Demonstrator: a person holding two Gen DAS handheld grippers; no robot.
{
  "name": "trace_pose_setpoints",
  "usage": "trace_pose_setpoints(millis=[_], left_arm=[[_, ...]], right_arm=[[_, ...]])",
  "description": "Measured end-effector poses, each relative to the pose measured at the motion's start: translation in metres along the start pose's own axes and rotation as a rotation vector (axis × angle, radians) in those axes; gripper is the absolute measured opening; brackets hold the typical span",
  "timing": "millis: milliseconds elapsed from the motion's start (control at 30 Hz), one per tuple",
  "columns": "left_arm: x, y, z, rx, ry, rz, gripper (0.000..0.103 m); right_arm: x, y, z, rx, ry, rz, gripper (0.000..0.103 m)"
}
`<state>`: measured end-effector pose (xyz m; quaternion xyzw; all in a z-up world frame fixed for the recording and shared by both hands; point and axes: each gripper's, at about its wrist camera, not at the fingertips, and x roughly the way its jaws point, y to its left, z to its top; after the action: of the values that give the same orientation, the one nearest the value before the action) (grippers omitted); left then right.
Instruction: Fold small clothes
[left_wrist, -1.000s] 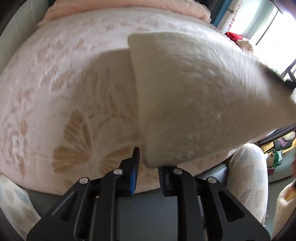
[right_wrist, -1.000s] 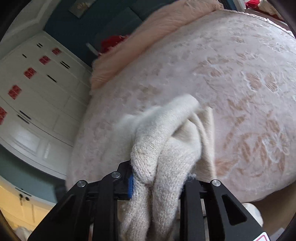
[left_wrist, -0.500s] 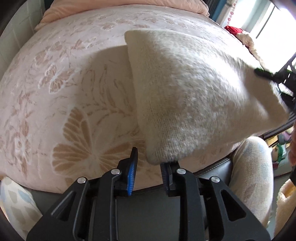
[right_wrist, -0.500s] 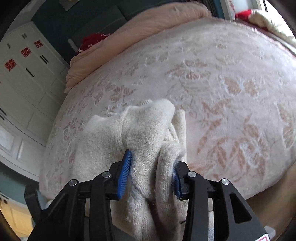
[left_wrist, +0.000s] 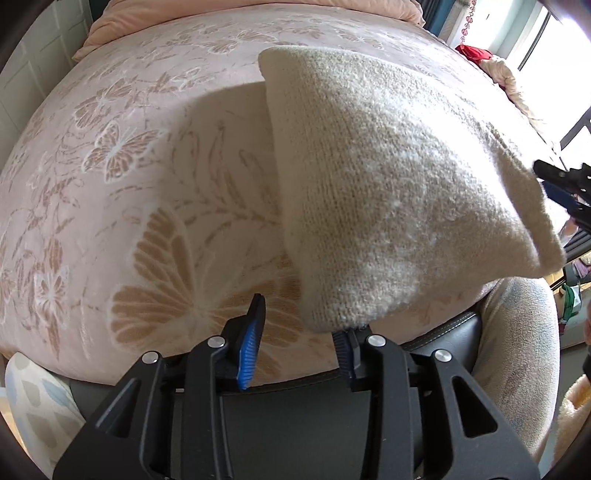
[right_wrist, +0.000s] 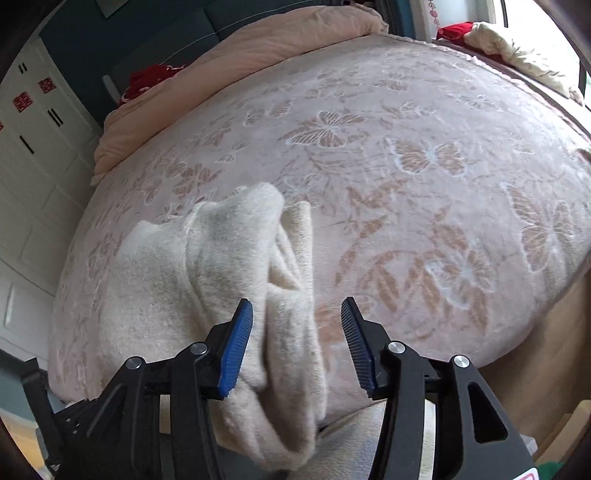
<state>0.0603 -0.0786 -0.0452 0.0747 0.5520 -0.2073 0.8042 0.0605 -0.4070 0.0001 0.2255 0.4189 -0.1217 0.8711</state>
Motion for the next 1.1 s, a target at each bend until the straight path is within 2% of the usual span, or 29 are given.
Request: trace_pose_setpoints(millis=[33,100,200,300,400,467,533,600,633,700,767,800,833,867,900,967,1033,1100], left_arm=[[0.000,0.000,0.000,0.000,0.000,0.001,0.035],[0.000,-0.001,0.000,0.005,-0.003,0.004,0.035],[0.000,-0.001,-0.001,0.000,-0.003,0.009,0.037],[-0.001,0.000,-0.001,-0.007,-0.001,0.006,0.037],[-0.002,-0.001,-0.001,-0.006,-0.001,0.007,0.038],[-0.002,0.000,-0.001,-0.005,-0.001,0.007,0.038],[-0.001,0.000,-0.001,-0.008,0.000,0.004,0.038],[0.001,0.001,-0.002,-0.013,0.011,0.005,0.038],[-0.001,0.003,-0.003,-0.019,0.010,-0.009,0.038],[-0.008,0.006,-0.004,-0.027,-0.005,-0.052,0.037],[-0.028,0.013,-0.005,-0.044,-0.040,-0.163,0.038],[-0.038,0.017,-0.006,-0.052,-0.061,-0.202,0.039],[-0.053,0.021,-0.008,-0.064,-0.094,-0.243,0.048],[-0.064,0.024,-0.008,-0.079,-0.130,-0.260,0.054],[-0.073,0.024,-0.008,-0.092,-0.165,-0.265,0.064],[-0.079,0.021,0.000,-0.095,-0.199,-0.254,0.067],[-0.069,0.010,0.014,-0.073,-0.186,-0.234,0.067],[-0.054,0.000,0.026,-0.058,-0.152,-0.210,0.065]], right_arm=[[-0.009,0.006,0.002,-0.009,-0.012,0.034,0.047],[-0.024,0.028,0.007,-0.029,-0.019,0.143,0.022],[-0.021,0.075,0.013,-0.092,0.032,0.288,0.007],[0.001,0.124,0.016,-0.202,0.067,0.298,0.007],[0.047,0.156,0.016,-0.239,0.161,0.297,0.007],[0.087,0.170,0.010,-0.267,0.245,0.262,0.007],[0.126,0.174,-0.003,-0.278,0.312,0.246,0.004],[0.134,0.170,-0.001,-0.240,0.289,0.301,0.000],[0.133,0.165,0.004,-0.189,0.312,0.326,0.000],[0.114,0.150,0.015,-0.110,0.301,0.363,0.003],[0.078,0.127,0.025,-0.092,0.192,0.334,0.013],[0.059,0.111,0.029,-0.084,0.133,0.301,0.024],[0.045,0.094,0.032,-0.063,0.089,0.272,0.033],[0.035,0.073,0.036,-0.031,0.054,0.224,0.046],[0.032,0.057,0.039,-0.004,0.046,0.178,0.052],[0.046,0.032,0.045,0.048,0.092,0.139,0.053],[0.066,0.023,0.048,0.093,0.139,0.165,0.053],[0.092,0.023,0.049,0.131,0.195,0.241,0.051]])
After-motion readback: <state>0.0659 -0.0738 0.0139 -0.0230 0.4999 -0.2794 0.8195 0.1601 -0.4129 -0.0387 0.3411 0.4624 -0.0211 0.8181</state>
